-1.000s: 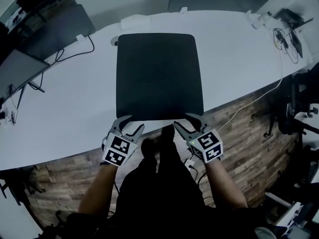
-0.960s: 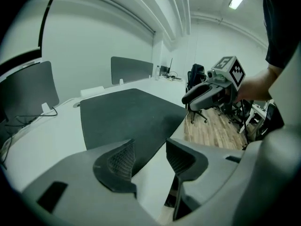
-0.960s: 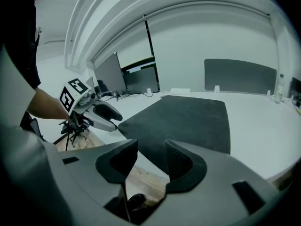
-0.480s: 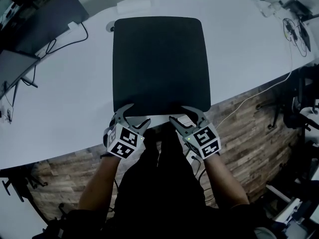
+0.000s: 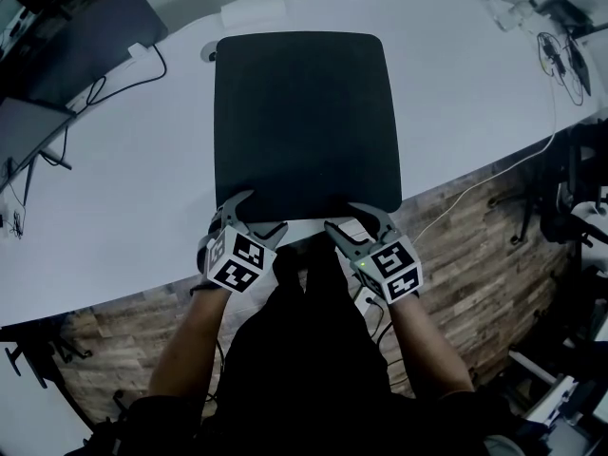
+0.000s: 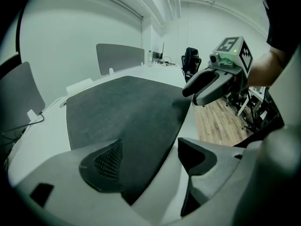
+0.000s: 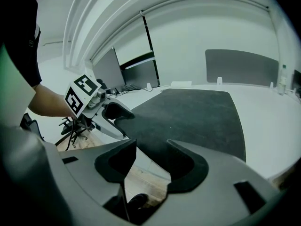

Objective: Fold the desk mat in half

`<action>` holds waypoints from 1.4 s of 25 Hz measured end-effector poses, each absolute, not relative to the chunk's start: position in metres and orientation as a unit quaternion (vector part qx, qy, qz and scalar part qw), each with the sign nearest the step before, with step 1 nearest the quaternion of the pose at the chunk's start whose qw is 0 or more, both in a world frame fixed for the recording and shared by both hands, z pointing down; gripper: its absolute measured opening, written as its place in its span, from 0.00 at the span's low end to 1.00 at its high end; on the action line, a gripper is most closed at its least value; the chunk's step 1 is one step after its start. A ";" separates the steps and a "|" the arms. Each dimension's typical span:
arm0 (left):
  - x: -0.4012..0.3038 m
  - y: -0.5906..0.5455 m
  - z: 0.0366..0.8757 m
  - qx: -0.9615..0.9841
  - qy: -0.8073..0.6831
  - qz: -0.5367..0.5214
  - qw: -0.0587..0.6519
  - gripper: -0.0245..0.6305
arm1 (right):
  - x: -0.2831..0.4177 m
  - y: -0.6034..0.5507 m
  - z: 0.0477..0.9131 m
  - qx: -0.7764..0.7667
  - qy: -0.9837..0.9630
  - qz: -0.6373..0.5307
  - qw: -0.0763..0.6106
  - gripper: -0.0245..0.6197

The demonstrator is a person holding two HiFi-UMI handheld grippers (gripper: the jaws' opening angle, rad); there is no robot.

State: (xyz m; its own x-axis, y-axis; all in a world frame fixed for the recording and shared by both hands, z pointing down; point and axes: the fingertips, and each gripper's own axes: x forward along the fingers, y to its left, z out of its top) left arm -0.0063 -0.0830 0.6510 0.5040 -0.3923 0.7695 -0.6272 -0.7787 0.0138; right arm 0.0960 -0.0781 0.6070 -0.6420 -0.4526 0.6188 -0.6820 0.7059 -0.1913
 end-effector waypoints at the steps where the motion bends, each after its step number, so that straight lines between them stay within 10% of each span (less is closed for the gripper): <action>1: -0.007 -0.084 0.653 0.853 -0.299 0.400 0.150 0.58 | 0.097 -0.078 0.607 0.323 -0.881 0.209 0.274 0.35; 13: -0.007 -0.090 0.656 0.856 -0.290 0.405 0.139 0.58 | 0.100 -0.078 0.600 0.331 -0.878 0.210 0.275 0.35; 24: 0.007 -0.078 0.650 0.865 -0.260 0.417 0.098 0.31 | 0.100 -0.075 0.591 0.332 -0.879 0.209 0.272 0.35; 26: 0.007 -0.080 0.648 0.864 -0.267 0.419 0.084 0.09 | 0.100 -0.074 0.592 0.331 -0.879 0.210 0.272 0.35; 35: 0.004 -0.085 0.645 0.864 -0.265 0.423 0.063 0.07 | 0.100 -0.070 0.596 0.327 -0.878 0.213 0.276 0.35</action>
